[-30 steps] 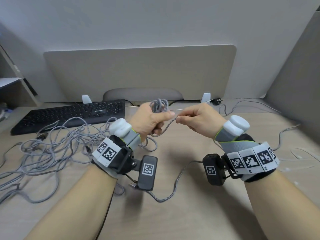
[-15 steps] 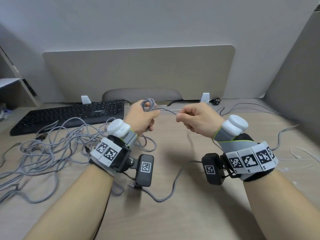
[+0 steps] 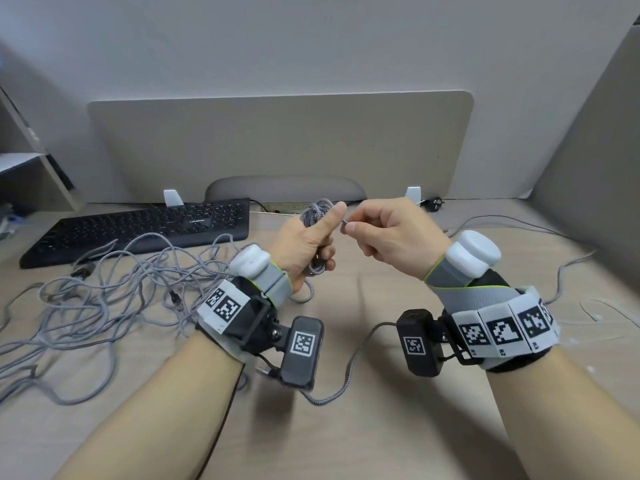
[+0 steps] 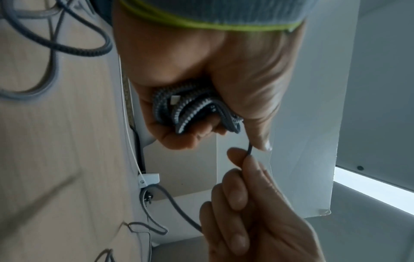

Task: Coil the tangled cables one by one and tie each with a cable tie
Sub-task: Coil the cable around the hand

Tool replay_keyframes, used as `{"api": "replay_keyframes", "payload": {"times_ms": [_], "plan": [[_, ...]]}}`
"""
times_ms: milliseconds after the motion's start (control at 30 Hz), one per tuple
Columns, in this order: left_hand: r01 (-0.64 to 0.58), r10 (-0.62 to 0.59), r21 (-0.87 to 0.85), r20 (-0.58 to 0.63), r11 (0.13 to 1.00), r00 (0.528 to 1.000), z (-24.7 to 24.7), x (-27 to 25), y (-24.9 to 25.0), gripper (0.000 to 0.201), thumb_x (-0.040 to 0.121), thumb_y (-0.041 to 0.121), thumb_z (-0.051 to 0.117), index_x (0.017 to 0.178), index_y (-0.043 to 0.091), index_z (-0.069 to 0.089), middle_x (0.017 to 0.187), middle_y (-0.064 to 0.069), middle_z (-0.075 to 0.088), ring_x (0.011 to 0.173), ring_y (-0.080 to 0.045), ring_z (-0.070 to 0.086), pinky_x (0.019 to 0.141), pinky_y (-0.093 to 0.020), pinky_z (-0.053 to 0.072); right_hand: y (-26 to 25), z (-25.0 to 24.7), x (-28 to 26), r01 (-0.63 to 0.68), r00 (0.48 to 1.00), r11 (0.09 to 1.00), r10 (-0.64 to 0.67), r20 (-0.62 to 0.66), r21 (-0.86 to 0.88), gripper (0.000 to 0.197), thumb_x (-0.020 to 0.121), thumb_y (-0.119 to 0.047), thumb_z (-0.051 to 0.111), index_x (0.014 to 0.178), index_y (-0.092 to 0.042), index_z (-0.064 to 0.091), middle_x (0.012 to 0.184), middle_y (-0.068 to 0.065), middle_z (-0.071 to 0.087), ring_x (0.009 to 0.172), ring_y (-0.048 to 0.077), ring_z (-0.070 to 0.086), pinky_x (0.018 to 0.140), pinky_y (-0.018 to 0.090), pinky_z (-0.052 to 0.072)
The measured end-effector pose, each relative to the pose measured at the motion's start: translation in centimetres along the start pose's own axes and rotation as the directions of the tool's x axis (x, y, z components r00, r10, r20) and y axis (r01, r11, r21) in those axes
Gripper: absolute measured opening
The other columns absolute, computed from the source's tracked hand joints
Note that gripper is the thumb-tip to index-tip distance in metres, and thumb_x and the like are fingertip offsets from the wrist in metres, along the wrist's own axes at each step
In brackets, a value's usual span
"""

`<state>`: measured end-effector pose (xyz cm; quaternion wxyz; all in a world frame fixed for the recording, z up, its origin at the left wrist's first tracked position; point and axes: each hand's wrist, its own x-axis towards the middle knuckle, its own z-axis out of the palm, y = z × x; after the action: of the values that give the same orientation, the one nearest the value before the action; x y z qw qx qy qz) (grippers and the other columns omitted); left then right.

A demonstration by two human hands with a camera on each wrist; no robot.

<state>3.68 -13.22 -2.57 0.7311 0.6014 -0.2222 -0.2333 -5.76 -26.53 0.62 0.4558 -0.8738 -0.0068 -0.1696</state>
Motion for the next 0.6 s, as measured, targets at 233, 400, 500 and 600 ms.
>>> {"api": "replay_keyframes", "payload": {"times_ms": [233, 400, 500, 600], "plan": [[-0.065, 0.064, -0.008, -0.080, 0.998, 0.995, -0.4, 0.5, -0.1, 0.026, 0.072, 0.025, 0.074, 0.058, 0.019, 0.053, 0.055, -0.004, 0.046, 0.050, -0.020, 0.042, 0.049, -0.027, 0.036, -0.5, 2.1, -0.3, 0.042, 0.996, 0.994, -0.034, 0.079, -0.100, 0.020, 0.092, -0.015, 0.060, 0.076, -0.007, 0.067, 0.053, -0.004, 0.057, 0.046, 0.005, 0.041, 0.050, 0.018, 0.033], [-0.153, 0.149, -0.007, -0.198, 0.988, 0.969, -2.3, 1.2, 0.7, 0.031, 0.083, 0.011, 0.071, 0.060, 0.013, 0.049, 0.049, -0.003, 0.049, 0.044, -0.021, 0.046, 0.054, -0.032, 0.034, -0.2, 2.2, -0.3, 0.025, 0.991, 0.994, -0.010, 0.135, -0.106, 0.023, 0.095, -0.022, 0.059, 0.080, -0.006, 0.067, 0.052, -0.004, 0.056, 0.044, 0.006, 0.040, 0.048, 0.016, 0.033], [-0.198, 0.143, -0.184, -0.278, 0.963, 0.950, -4.5, 1.7, 2.4, 0.036, 0.092, 0.006, 0.062, 0.064, 0.015, 0.042, 0.046, 0.002, 0.043, 0.040, -0.014, 0.044, 0.050, -0.026, 0.039, 0.0, 1.5, -0.3, -0.011, 0.985, 0.993, 0.031, 0.171, -0.119, 0.025, 0.095, -0.026, 0.059, 0.081, -0.007, 0.069, 0.053, -0.006, 0.052, 0.043, 0.004, 0.041, 0.046, 0.013, 0.033], [-0.180, 0.072, -0.398, -0.273, 0.899, 0.959, -6.7, 1.4, 4.4, 0.033, 0.094, 0.010, 0.060, 0.065, 0.015, 0.044, 0.047, 0.004, 0.045, 0.043, -0.008, 0.051, 0.048, -0.024, 0.048, 0.8, 0.8, -0.1, -0.035, 0.981, 0.989, 0.061, 0.182, -0.147, 0.024, 0.095, -0.029, 0.059, 0.080, -0.014, 0.071, 0.053, -0.008, 0.050, 0.046, 0.004, 0.041, 0.048, 0.016, 0.035]]}}
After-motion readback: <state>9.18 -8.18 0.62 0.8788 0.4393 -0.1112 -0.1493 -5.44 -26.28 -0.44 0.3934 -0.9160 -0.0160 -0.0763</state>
